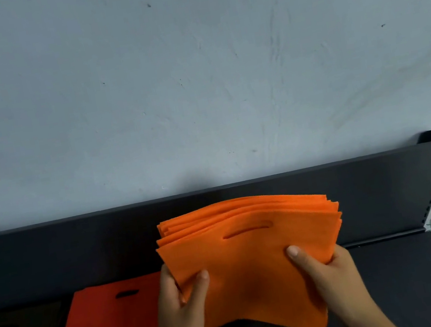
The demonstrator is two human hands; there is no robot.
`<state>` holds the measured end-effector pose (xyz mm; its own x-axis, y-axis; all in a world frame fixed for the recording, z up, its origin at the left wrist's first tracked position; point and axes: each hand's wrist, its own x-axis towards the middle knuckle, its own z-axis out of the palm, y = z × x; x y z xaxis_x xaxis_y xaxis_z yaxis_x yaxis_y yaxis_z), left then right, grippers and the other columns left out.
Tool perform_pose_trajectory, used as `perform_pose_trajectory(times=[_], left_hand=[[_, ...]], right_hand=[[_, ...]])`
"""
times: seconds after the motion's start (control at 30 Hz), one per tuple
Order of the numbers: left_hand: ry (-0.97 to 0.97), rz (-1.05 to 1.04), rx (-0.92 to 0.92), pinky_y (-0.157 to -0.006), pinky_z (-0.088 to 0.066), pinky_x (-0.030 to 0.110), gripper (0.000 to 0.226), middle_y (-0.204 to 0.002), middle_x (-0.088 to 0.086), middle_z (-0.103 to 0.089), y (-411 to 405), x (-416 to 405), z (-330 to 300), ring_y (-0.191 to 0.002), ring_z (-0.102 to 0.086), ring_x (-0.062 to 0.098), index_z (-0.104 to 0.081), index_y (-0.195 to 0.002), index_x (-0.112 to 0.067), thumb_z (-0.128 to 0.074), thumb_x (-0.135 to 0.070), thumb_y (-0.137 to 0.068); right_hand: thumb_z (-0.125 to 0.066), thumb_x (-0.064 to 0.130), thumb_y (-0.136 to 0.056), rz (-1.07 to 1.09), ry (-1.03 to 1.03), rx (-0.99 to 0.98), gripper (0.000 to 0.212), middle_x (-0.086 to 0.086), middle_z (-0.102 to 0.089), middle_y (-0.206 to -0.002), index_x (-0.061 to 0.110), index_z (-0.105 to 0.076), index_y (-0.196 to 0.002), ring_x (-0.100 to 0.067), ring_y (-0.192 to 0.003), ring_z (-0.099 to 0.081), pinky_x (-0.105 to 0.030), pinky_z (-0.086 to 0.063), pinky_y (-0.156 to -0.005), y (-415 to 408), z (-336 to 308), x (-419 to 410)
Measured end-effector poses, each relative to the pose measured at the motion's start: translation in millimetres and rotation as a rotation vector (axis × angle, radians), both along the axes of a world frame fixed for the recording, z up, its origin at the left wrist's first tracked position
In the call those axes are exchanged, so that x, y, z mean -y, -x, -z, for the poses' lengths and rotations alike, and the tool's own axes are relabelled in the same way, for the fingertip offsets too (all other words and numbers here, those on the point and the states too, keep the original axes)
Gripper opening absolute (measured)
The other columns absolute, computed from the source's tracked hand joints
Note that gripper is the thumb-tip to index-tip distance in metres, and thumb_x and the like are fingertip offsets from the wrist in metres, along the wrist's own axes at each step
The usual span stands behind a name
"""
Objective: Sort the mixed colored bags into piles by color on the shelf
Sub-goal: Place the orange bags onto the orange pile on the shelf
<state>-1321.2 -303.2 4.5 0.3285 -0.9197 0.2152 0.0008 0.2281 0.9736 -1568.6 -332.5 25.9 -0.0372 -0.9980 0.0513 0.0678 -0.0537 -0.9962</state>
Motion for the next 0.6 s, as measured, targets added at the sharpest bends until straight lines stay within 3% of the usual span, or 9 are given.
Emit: perform_pose_trajectory(times=[0.07, 0.17, 0.27, 0.33, 0.4, 0.47, 0.53, 0.6], left_hand=[[-0.020, 0.009, -0.025, -0.091, -0.049, 0.031, 0.041, -0.118, -0.015, -0.072, -6, -1, 0, -0.108, -0.068, 0.003, -0.064, -0.118, -0.049, -0.081, -0.031, -0.085], [-0.105, 0.034, -0.030, -0.089, -0.050, 0.032, 0.038, -0.114, -0.015, -0.074, -9, -1, 8, -0.106, -0.069, 0.005, -0.066, -0.116, -0.047, -0.077, -0.029, -0.084], [-0.124, 0.060, -0.047, -0.091, -0.052, 0.036, 0.038, -0.114, -0.011, -0.075, -7, -1, 10, -0.106, -0.071, 0.010, -0.065, -0.122, -0.040, -0.077, -0.024, -0.090], [-0.080, 0.042, -0.045, -0.094, -0.051, 0.037, 0.047, -0.117, -0.009, -0.075, -3, -1, 7, -0.108, -0.070, 0.010, -0.062, -0.129, -0.034, -0.079, -0.026, -0.086], [-0.059, 0.025, -0.042, -0.096, -0.050, 0.036, 0.052, -0.120, -0.008, -0.074, -3, -3, 6, -0.111, -0.069, 0.009, -0.061, -0.132, -0.030, -0.077, -0.025, -0.082], [-0.058, 0.018, -0.030, -0.098, -0.049, 0.034, 0.053, -0.121, -0.010, -0.073, -8, -5, 6, -0.113, -0.067, 0.007, -0.061, -0.131, -0.028, -0.082, -0.024, -0.083], [-0.062, 0.017, 0.001, -0.099, -0.048, 0.030, 0.056, -0.121, -0.011, -0.072, -14, -6, 8, -0.115, -0.066, 0.004, -0.062, -0.128, -0.029, -0.088, -0.031, -0.079], [-0.044, 0.018, 0.049, -0.096, -0.050, 0.020, 0.054, -0.122, -0.010, -0.072, -19, -5, 5, -0.116, -0.065, 0.004, -0.062, -0.128, -0.024, -0.086, -0.026, -0.079]], right_hand=[[-0.091, 0.046, -0.068, 0.014, 0.024, -0.007, 0.051, 0.000, -0.084, -0.094, 0.013, -0.075, -0.104, -0.018, -0.084, -0.081, -0.024, -0.062, -0.060, 5, 3, 3], [-0.086, 0.061, -0.056, -0.018, -0.037, -0.069, 0.070, -0.003, -0.084, -0.096, 0.010, -0.076, -0.104, -0.021, -0.086, -0.081, -0.028, -0.063, -0.065, 5, 11, 5], [-0.090, 0.052, -0.075, -0.023, -0.046, -0.072, 0.052, -0.003, -0.084, -0.095, 0.010, -0.076, -0.101, -0.020, -0.084, -0.081, -0.031, -0.061, -0.070, 1, 14, 5], [-0.081, 0.038, -0.079, 0.000, -0.004, -0.078, 0.034, 0.001, -0.083, -0.091, 0.010, -0.076, -0.098, -0.018, -0.082, -0.081, -0.029, -0.060, -0.068, -1, 12, 4], [-0.081, 0.036, -0.080, 0.004, 0.031, -0.070, 0.031, 0.001, -0.083, -0.090, 0.010, -0.076, -0.095, -0.018, -0.082, -0.080, -0.029, -0.060, -0.068, -4, 11, 3], [-0.091, 0.048, -0.077, -0.008, 0.039, -0.082, 0.045, -0.001, -0.083, -0.090, 0.008, -0.077, -0.093, -0.018, -0.083, -0.080, -0.025, -0.060, -0.066, -4, 15, 2], [-0.088, 0.061, -0.061, -0.007, 0.029, -0.107, 0.061, -0.001, -0.083, -0.089, 0.010, -0.078, -0.093, -0.014, -0.082, -0.080, -0.020, -0.059, -0.063, 0, 20, 1], [-0.086, 0.062, -0.054, -0.003, 0.051, -0.122, 0.065, -0.001, -0.083, -0.093, 0.013, -0.080, -0.096, -0.014, -0.086, -0.080, -0.021, -0.060, -0.065, 3, 19, 1]])
